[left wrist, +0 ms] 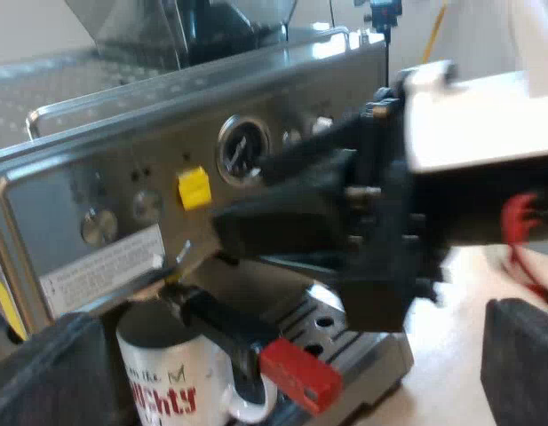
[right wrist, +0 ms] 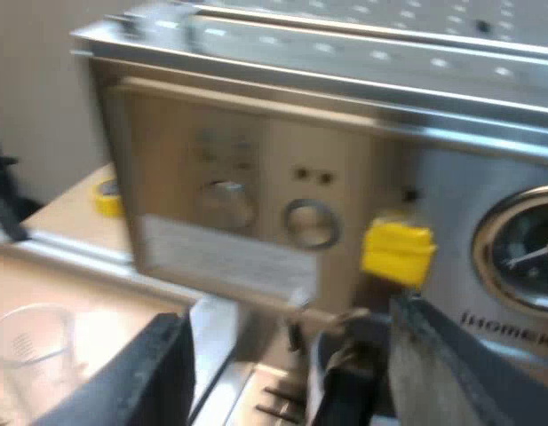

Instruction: Place mug into machine

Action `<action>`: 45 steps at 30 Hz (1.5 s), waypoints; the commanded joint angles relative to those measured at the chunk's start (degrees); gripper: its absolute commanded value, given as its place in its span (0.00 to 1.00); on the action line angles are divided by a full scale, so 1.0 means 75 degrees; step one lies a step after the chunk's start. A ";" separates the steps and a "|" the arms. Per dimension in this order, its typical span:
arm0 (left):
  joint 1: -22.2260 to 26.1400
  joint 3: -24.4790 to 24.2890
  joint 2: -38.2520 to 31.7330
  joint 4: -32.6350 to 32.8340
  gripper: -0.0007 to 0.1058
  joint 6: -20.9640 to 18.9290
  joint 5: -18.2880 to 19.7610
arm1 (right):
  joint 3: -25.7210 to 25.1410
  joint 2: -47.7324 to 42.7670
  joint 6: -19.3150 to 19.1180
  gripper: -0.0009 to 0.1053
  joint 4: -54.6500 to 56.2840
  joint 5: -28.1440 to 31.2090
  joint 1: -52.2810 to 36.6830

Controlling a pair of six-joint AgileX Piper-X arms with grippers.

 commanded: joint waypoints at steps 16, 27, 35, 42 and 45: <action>-0.0036 -0.0883 0.1329 -0.0913 0.81 -0.1207 -0.1011 | -0.0062 -0.2778 0.0172 0.52 0.3661 -0.0690 -0.0404; 0.0485 -0.2726 0.3433 -0.0913 0.81 -0.0871 -0.2639 | -0.0062 -0.4030 0.0158 0.52 0.4116 -0.2189 -0.3329; 0.2909 -0.3201 0.4232 -0.0913 0.81 -0.0853 -0.0751 | -0.0062 -0.4447 0.0158 0.52 0.5050 -0.3740 -0.6311; 0.3456 -0.3201 0.3895 -0.0418 0.81 -0.0717 -0.1213 | -0.0062 -0.4721 0.0138 0.52 0.5276 -0.4364 -0.8475; 0.3456 -0.3201 0.3624 -0.0230 0.81 -0.0705 -0.1385 | -0.0062 -0.4922 -0.0155 0.52 0.5529 -0.4417 -0.8985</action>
